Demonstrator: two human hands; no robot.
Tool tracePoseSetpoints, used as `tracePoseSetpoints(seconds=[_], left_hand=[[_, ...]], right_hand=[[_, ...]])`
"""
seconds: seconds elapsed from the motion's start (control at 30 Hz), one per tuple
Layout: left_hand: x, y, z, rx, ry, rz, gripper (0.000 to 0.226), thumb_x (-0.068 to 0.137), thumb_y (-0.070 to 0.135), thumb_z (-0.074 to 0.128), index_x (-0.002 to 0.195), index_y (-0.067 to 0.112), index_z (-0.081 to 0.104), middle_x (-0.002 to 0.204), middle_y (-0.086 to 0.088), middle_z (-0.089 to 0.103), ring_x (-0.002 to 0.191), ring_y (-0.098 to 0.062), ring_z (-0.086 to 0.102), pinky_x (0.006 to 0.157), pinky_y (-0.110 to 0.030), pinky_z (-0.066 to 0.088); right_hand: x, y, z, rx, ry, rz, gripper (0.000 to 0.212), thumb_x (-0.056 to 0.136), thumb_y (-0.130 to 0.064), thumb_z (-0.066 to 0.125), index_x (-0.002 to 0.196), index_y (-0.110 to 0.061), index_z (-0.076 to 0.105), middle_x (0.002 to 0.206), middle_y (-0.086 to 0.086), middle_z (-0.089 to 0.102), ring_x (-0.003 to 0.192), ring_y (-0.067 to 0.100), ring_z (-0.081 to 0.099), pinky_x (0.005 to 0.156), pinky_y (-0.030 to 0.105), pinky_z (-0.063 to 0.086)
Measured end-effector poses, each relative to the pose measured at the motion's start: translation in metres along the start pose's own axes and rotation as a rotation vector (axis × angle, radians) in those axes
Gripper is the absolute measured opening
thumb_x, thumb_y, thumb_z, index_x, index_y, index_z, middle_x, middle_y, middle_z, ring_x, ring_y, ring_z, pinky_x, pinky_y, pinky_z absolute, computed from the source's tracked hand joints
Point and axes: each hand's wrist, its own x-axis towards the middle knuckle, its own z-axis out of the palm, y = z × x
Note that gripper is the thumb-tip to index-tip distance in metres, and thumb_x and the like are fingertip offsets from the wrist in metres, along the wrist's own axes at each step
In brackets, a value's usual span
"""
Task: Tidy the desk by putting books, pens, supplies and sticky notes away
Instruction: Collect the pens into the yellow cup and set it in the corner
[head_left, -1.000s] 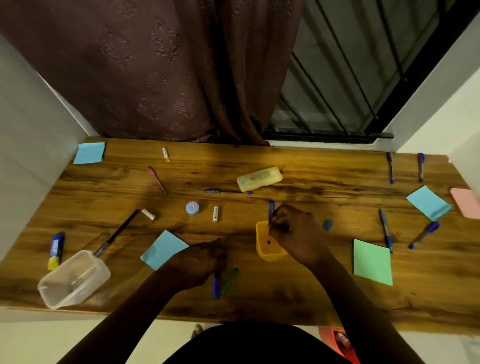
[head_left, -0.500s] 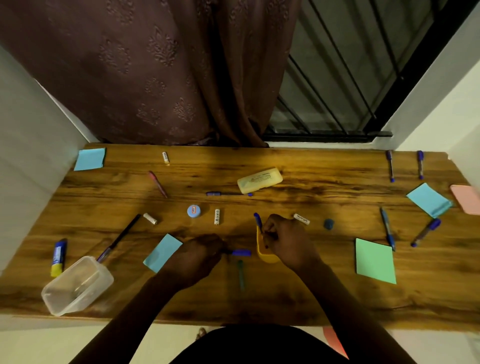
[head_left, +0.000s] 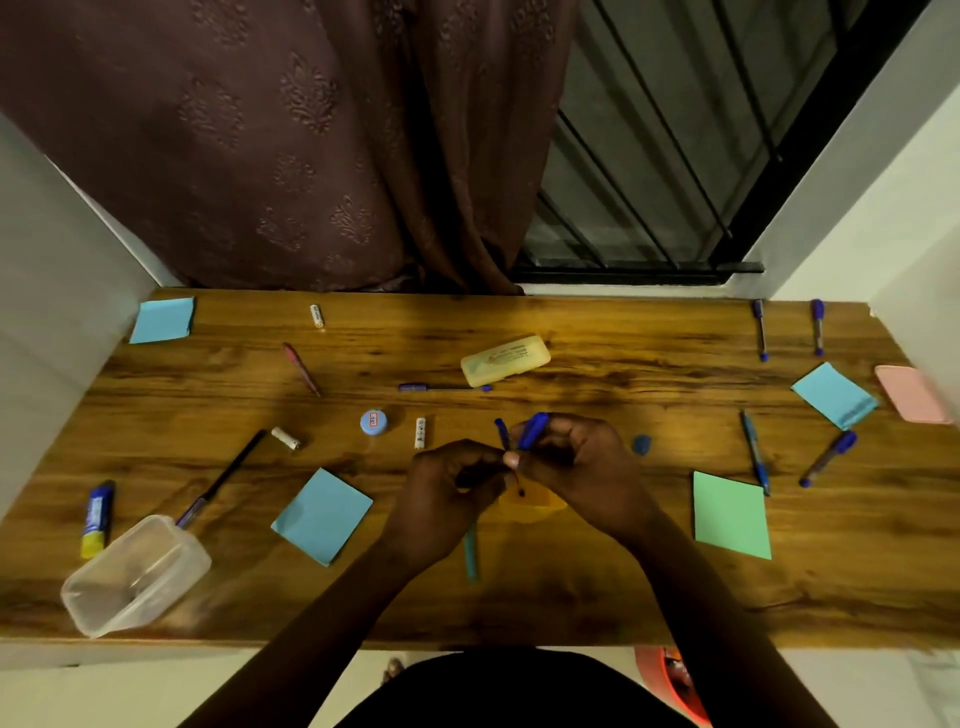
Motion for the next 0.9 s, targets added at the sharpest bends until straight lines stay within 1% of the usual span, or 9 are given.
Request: tracePoseSetpoints(seconds=[0.07,0.2,0.3,0.4,0.5,0.57,0.7,0.8,0.9], left_hand=[[0.0,0.001,0.005,0.017,-0.005,-0.002,0.019,0.09,0.011,0.075,0.105,0.021,0.077,0.094,0.012,0.075,0.083,-0.008,0.072,0.075,-0.022,0.055],[-0.001,-0.003,0.0,0.013,0.039,-0.069,0.019,0.088,0.015,0.078,0.106,0.019,0.077,0.099,0.009,0.078,0.093,-0.007,0.073,0.082,-0.026,0.059],[-0.003,-0.013,-0.018,0.102,0.122,-0.111,0.016,0.088,0.017,0.078,0.103,0.022,0.077,0.096,0.011,0.077,0.093,-0.002,0.071,0.079,-0.02,0.058],[-0.001,-0.026,-0.041,0.229,0.187,-0.152,0.02,0.089,0.012,0.076,0.104,0.026,0.075,0.096,0.015,0.074,0.093,0.005,0.068,0.076,-0.01,0.053],[0.007,-0.036,-0.062,0.319,0.255,-0.145,0.018,0.087,0.011,0.077,0.101,0.024,0.077,0.095,0.015,0.075,0.09,0.002,0.07,0.079,-0.014,0.053],[0.012,-0.04,-0.074,0.33,0.293,-0.147,0.016,0.086,0.01,0.077,0.097,0.022,0.078,0.092,0.013,0.075,0.088,0.002,0.07,0.08,-0.018,0.055],[0.012,-0.047,-0.091,0.347,0.322,-0.171,0.018,0.087,0.012,0.077,0.1,0.024,0.077,0.093,0.017,0.073,0.091,0.009,0.068,0.082,-0.016,0.054],[0.009,-0.05,-0.099,0.359,0.339,-0.19,0.016,0.088,0.015,0.077,0.101,0.022,0.077,0.091,0.018,0.072,0.088,0.013,0.066,0.079,-0.011,0.051],[0.001,-0.054,-0.109,0.389,0.336,-0.217,0.011,0.088,0.016,0.077,0.098,0.02,0.076,0.091,0.014,0.073,0.087,0.005,0.068,0.077,-0.016,0.052]], right_hand=[[-0.002,0.002,0.001,-0.034,0.048,-0.029,0.017,0.086,-0.019,0.083,0.102,-0.021,0.077,0.094,-0.005,0.08,0.09,0.012,0.076,0.086,0.043,0.062],[-0.005,0.002,-0.003,-0.018,0.153,-0.057,0.016,0.086,-0.02,0.082,0.101,-0.02,0.077,0.09,-0.004,0.079,0.086,0.012,0.076,0.083,0.046,0.063],[-0.003,0.004,-0.006,-0.034,0.235,-0.046,0.016,0.086,-0.025,0.082,0.101,-0.023,0.077,0.088,-0.006,0.079,0.083,0.011,0.076,0.08,0.044,0.063],[-0.001,0.012,-0.005,-0.252,0.283,-0.102,0.014,0.088,-0.032,0.08,0.098,-0.024,0.076,0.082,-0.011,0.076,0.078,0.002,0.071,0.071,0.026,0.058],[0.001,0.017,0.005,-0.51,0.199,-0.124,0.013,0.092,-0.037,0.074,0.094,-0.025,0.07,0.079,-0.017,0.068,0.074,-0.007,0.064,0.061,0.008,0.044],[0.004,0.025,0.015,-0.619,0.115,-0.107,0.014,0.093,-0.042,0.069,0.097,-0.029,0.067,0.082,-0.015,0.069,0.073,-0.004,0.065,0.062,0.013,0.048],[0.011,0.038,0.03,-0.747,0.013,-0.048,0.027,0.088,-0.057,0.054,0.096,-0.032,0.058,0.083,-0.011,0.071,0.073,0.005,0.067,0.066,0.041,0.059],[0.016,0.037,0.03,-0.75,0.006,-0.044,0.018,0.091,-0.046,0.065,0.102,-0.031,0.063,0.088,-0.012,0.074,0.075,0.003,0.068,0.069,0.037,0.06],[0.016,0.031,0.027,-0.762,0.031,-0.072,0.017,0.093,-0.04,0.067,0.108,-0.031,0.068,0.097,-0.011,0.077,0.082,0.002,0.07,0.073,0.027,0.056]])
